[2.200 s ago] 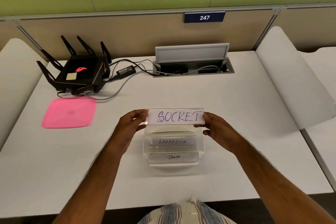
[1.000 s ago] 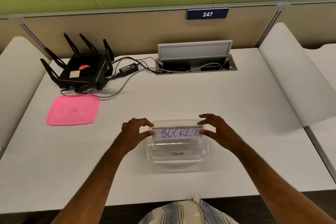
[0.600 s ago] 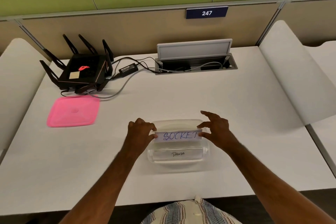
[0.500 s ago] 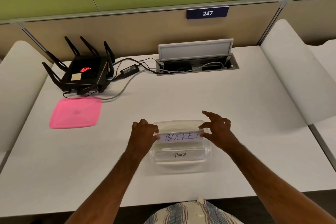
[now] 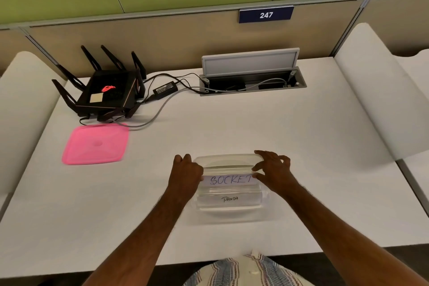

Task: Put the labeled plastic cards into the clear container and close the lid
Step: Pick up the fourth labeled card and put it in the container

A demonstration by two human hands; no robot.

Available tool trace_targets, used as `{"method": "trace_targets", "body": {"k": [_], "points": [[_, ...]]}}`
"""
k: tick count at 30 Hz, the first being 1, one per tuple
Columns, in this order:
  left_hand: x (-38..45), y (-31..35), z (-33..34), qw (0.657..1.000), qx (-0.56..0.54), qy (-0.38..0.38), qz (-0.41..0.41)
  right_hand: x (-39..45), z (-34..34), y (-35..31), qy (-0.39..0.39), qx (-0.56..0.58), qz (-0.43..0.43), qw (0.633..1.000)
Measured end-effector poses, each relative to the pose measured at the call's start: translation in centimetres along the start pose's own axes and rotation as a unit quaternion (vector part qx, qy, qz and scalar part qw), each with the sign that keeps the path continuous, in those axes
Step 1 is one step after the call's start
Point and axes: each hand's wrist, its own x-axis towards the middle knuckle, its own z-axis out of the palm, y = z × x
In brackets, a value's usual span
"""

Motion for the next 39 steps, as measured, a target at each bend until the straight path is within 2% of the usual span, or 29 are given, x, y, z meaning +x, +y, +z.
{"method": "trace_targets", "body": {"k": [8,12,14,16,18,20,23,25,28,29,39], "points": [[0.4,0.4,-0.2,0.999,0.038,-0.019,-0.013,0.4,0.3,0.0,0.004,-0.013,0.0,1.0],[0.2,0.5,-0.4,1.0,0.002,0.001,-0.027,0.0,0.6,0.5,0.035,0.019,-0.018,0.999],[-0.1,0.5,-0.6,0.998,-0.033,0.032,-0.033,-0.3,0.5,0.9,0.072,0.069,-0.036,0.994],[-0.6,0.3,-0.4,0.991,-0.094,0.093,-0.032,-0.7,0.4,1.1,0.096,0.125,-0.031,0.987],[-1.1,0.0,-0.1,0.967,-0.182,0.171,-0.052,-1.1,0.4,1.5,0.118,0.169,0.007,0.979],[-1.8,-0.3,0.2,0.935,-0.269,0.211,-0.096,-1.4,0.4,1.9,0.121,0.186,0.058,0.973],[-2.7,-0.7,0.8,0.89,-0.366,0.19,-0.193,-1.8,-0.1,2.0,0.04,0.203,0.113,0.972],[-3.1,-1.1,1.6,0.87,-0.403,0.139,-0.248,-2.0,-0.3,1.8,-0.002,0.22,0.119,0.968],[-3.4,-1.0,1.9,0.79,-0.538,0.041,-0.292,-2.0,-0.6,1.2,-0.017,0.249,0.106,0.963],[-3.4,-0.9,2.0,0.78,-0.553,0.037,-0.291,-2.0,-0.6,1.1,-0.017,0.251,0.1,0.963],[-1.0,-1.6,0.6,0.787,-0.552,0.051,-0.273,0.0,-2.1,0.4,-0.003,0.219,0.087,0.972]]}}
